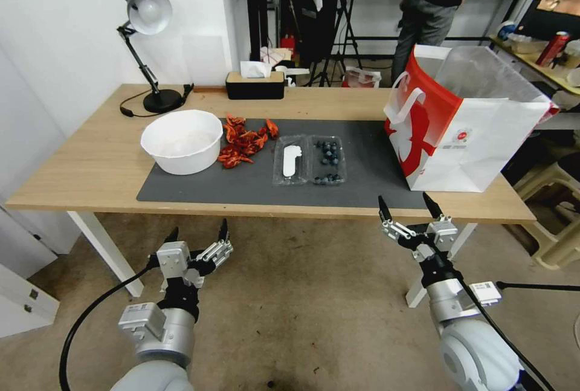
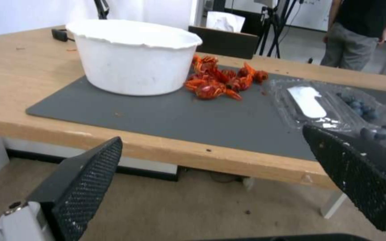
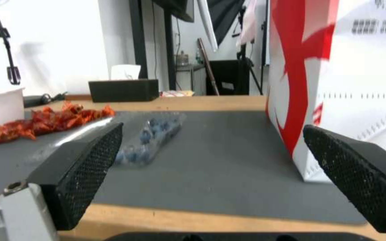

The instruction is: Close the takeout container lid, then place the container into the takeout bag.

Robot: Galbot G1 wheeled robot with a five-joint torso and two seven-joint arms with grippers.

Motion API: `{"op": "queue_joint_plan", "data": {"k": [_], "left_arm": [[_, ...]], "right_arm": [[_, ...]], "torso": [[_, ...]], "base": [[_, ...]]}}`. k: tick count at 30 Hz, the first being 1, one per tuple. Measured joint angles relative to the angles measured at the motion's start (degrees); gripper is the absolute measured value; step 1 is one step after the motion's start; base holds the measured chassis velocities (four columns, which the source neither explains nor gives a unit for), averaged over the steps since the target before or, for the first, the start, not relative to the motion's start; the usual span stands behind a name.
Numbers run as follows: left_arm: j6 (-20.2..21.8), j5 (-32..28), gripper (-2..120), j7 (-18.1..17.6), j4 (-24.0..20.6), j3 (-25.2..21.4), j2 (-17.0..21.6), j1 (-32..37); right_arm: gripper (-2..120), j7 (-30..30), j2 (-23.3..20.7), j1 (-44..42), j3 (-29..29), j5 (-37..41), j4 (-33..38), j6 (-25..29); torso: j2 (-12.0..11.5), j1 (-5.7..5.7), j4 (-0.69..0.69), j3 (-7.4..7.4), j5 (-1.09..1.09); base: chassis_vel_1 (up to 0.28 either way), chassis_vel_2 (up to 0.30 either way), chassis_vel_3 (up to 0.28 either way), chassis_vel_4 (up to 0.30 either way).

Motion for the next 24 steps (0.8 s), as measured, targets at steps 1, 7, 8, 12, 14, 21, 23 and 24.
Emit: {"op": "queue_joint_plan", "data": {"k": [1,7,8,12,14,21,23,24], "left_arm": [[-0.03,-0.11,100,-0.04,0.30,0.00,0.08,-0.19],[-0.12,-0.47,100,-0.18,0.84,0.03,0.27,-0.65],[-0.56,-1.67,100,-0.40,1.45,0.30,0.55,-1.33],[-4.01,-11.35,100,-1.66,2.99,1.48,1.69,-3.68],[-5.55,-16.41,100,-1.70,3.55,1.96,2.49,-4.65],[-9.53,-32.73,100,-1.72,5.42,4.74,6.82,-9.01],[-9.89,-38.20,100,-1.68,6.07,6.00,7.78,-11.09],[-9.96,-39.49,100,-1.68,6.36,6.43,7.95,-11.98]], "right_arm": [[100,-0.06,0.13,-0.16,-0.12,-0.13,-0.31,0.18],[100,-0.15,0.24,-0.35,-0.34,-0.22,-0.64,0.34],[100,-0.15,0.04,0.00,-0.91,-0.20,-0.65,0.33],[100,-0.15,-1.12,1.82,-2.89,0.42,-0.98,-0.35],[100,-0.24,-1.47,2.25,-3.38,0.70,-1.16,-0.48],[100,-1.04,-2.03,1.27,-3.59,0.76,-0.59,-0.34],[100,-1.24,-2.05,0.46,-3.36,0.64,0.11,-0.32],[100,-1.27,-2.00,0.07,-3.25,0.54,0.37,-0.32]], "torso": [[0.00,0.00,0.00,0.00,0.00],[0.00,0.00,0.00,0.00,0.00],[0.00,0.00,-0.01,0.00,0.00],[0.00,0.00,0.00,0.00,0.00],[0.00,0.00,0.00,0.00,-0.01],[0.00,0.00,-0.02,0.00,-0.01],[0.00,0.00,0.01,0.01,0.00],[0.00,0.00,0.01,0.00,0.00]], "base": [[0.000,0.000,0.000,0.000],[0.000,0.000,0.000,0.000],[0.000,0.000,0.000,0.000],[0.000,0.000,0.000,0.000],[0.000,0.000,0.000,0.000],[0.000,0.000,0.000,0.000],[0.000,0.000,0.000,0.000],[0.000,0.000,0.000,0.000]]}}
